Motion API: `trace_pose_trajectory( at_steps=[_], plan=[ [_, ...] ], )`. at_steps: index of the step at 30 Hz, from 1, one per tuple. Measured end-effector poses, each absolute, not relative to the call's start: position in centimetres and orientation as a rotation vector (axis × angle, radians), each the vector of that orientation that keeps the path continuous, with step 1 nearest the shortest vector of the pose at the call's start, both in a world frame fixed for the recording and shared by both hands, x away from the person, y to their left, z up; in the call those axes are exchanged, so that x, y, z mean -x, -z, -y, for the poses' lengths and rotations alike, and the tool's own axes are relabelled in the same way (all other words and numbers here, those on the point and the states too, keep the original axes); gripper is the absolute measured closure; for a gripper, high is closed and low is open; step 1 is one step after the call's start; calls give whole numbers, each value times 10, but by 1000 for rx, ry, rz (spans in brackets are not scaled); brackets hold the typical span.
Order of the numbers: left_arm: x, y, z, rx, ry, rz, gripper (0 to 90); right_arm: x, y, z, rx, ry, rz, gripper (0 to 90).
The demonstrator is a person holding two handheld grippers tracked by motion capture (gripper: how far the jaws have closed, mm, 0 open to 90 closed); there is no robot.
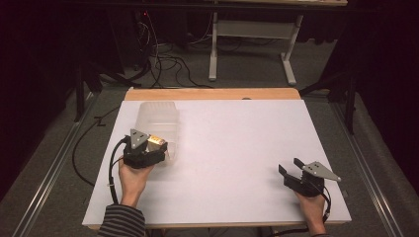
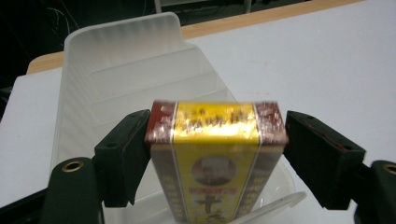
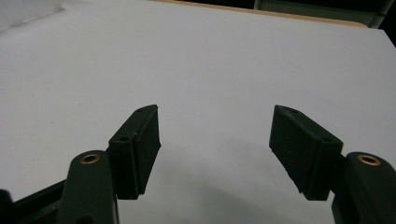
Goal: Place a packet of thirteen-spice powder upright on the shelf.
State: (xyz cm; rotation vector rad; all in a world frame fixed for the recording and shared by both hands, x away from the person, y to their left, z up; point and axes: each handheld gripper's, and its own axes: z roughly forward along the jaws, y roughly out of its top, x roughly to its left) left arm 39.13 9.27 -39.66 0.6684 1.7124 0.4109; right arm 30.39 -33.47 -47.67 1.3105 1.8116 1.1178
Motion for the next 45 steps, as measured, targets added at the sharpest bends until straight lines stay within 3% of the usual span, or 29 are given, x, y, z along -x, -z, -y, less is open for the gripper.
trace_pose_trajectory(
  at_steps=[23, 45],
  plan=[
    [-380, 370, -79, -702, -414, -1601, 250, -304, 477, 335, -1311, -1119, -1813, 340],
    [-362, 369, -43, -787, -287, -1588, 255, -304, 477, 335, -1313, -1123, -1810, 339]
  ],
)
